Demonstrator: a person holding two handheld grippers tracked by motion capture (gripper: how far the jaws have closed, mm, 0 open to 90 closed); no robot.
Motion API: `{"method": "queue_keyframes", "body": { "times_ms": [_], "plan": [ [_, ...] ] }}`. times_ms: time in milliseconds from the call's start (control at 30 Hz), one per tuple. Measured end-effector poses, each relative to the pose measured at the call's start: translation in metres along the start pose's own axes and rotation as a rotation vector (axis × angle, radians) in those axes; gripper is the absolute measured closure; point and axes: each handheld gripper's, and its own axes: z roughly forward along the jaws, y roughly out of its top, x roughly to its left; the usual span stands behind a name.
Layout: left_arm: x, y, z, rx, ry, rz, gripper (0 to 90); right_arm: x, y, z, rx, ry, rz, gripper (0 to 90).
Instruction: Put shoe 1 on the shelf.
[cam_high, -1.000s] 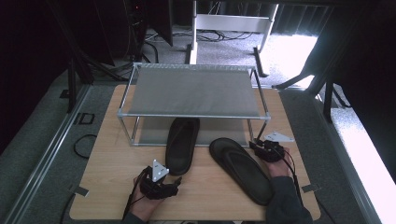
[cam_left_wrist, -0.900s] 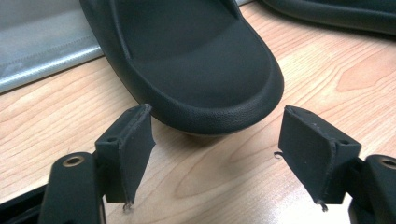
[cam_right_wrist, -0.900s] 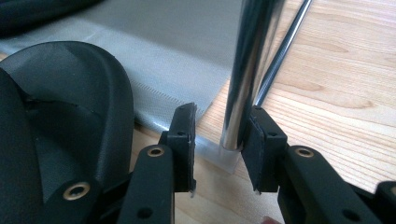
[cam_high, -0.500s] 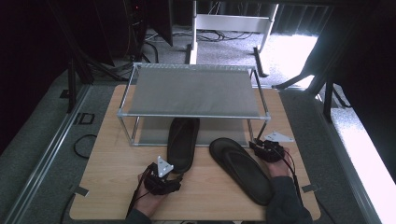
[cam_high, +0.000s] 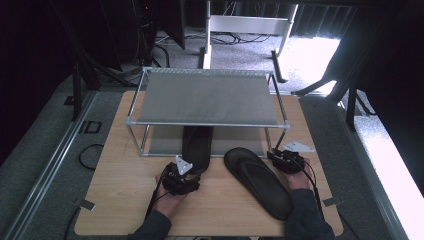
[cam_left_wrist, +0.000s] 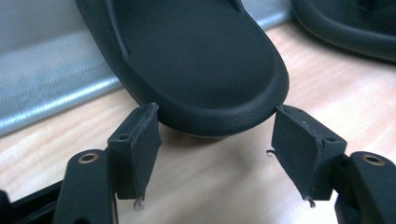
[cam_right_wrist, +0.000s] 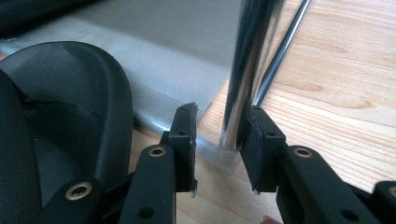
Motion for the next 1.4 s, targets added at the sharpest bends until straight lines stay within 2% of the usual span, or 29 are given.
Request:
{"method": "queue_keyframes", "body": {
  "times_ms": [200,267,400,600,667,767,800,900,967,1000,1167,1200,1333,1400],
  "plan": [
    [0.007,0.012,0.016,-0.002,0.0,-0.01,33.7,0.0,0.0,0.0,0.0,-0.002,-0.002,67.5],
    [0.011,0.017,0.021,-0.001,0.004,0.004,33.9,0.0,0.0,0.0,0.0,-0.002,-0.003,67.7],
    [0.019,0.024,0.031,0.003,-0.002,-0.002,33.9,0.0,0.0,0.0,-0.001,-0.002,0.001,68.4],
    [0.023,0.029,0.039,-0.006,-0.004,-0.011,33.9,-0.001,0.0,-0.001,-0.001,-0.006,0.0,72.2],
    [0.026,0.03,0.04,-0.008,-0.019,-0.018,33.9,-0.001,-0.001,-0.002,-0.001,-0.013,-0.003,75.1],
    [0.028,0.031,0.041,-0.015,-0.02,-0.02,33.9,0.0,-0.001,-0.002,0.0,-0.021,-0.009,77.1],
    [0.03,0.031,0.043,-0.014,-0.018,-0.037,33.9,0.0,-0.001,-0.002,0.001,-0.024,-0.01,77.9],
    [0.033,0.031,0.046,-0.01,-0.029,-0.049,33.8,-0.001,-0.001,-0.003,0.001,-0.025,-0.012,79.1],
    [0.033,0.03,0.047,0.001,-0.026,-0.048,33.6,0.0,-0.001,-0.003,0.001,-0.025,-0.012,79.2],
    [0.034,0.029,0.048,-0.006,-0.021,-0.03,33.6,0.0,-0.001,-0.003,0.0,-0.025,-0.013,79.2],
    [0.039,0.028,0.05,-0.002,-0.039,-0.038,28.2,0.0,-0.002,-0.004,0.001,-0.022,-0.012,78.9],
    [0.042,0.027,0.051,-0.009,-0.053,-0.037,28.2,-0.001,-0.002,-0.004,0.001,-0.021,-0.012,78.5],
    [0.044,0.023,0.052,-0.031,-0.059,-0.012,26.7,-0.001,-0.002,-0.004,0.0,-0.016,-0.012,77.5],
    [0.045,0.023,0.052,-0.03,-0.069,-0.013,26.8,-0.001,-0.002,-0.004,-0.001,-0.015,-0.011,77.5]
  ]
}}
